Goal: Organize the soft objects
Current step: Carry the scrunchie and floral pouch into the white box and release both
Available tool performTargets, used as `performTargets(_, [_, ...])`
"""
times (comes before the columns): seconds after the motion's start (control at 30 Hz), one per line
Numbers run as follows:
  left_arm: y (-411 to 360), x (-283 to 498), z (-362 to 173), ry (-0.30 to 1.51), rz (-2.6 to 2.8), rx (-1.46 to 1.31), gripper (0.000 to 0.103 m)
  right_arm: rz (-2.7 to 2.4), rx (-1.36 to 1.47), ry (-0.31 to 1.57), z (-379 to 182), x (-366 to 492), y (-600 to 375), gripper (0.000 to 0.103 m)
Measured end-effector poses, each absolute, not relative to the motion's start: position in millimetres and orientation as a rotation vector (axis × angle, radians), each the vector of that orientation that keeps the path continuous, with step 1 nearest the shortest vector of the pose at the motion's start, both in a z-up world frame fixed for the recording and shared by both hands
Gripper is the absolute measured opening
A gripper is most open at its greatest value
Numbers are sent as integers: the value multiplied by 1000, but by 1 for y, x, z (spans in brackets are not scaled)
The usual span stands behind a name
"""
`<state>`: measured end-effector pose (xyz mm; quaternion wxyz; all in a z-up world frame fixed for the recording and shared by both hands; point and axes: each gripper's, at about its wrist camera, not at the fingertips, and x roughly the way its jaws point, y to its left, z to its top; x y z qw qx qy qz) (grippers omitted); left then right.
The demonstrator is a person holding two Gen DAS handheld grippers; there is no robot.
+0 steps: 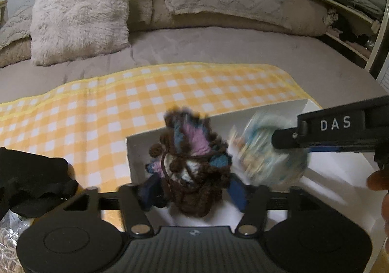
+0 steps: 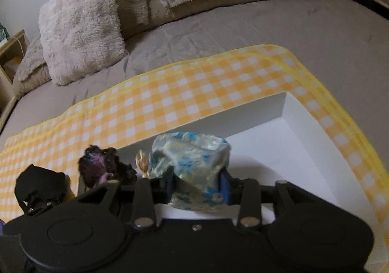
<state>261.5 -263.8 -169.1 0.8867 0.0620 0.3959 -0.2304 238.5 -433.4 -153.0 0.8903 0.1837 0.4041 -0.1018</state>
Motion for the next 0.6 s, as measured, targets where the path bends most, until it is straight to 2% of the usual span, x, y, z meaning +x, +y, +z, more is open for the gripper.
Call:
performTargets(0.03, [-262,260,-168,813,-480,131,71,-210,386,838,-153,238,-433,48])
performTargets(0.33, [-257,252,-158,839,-485,125,75,-232,355,852,-145,226,-434,63])
performTargets(0.6, [-250,236,-142,851,-469,106,78,-232,342,837,-132,206,-437,69])
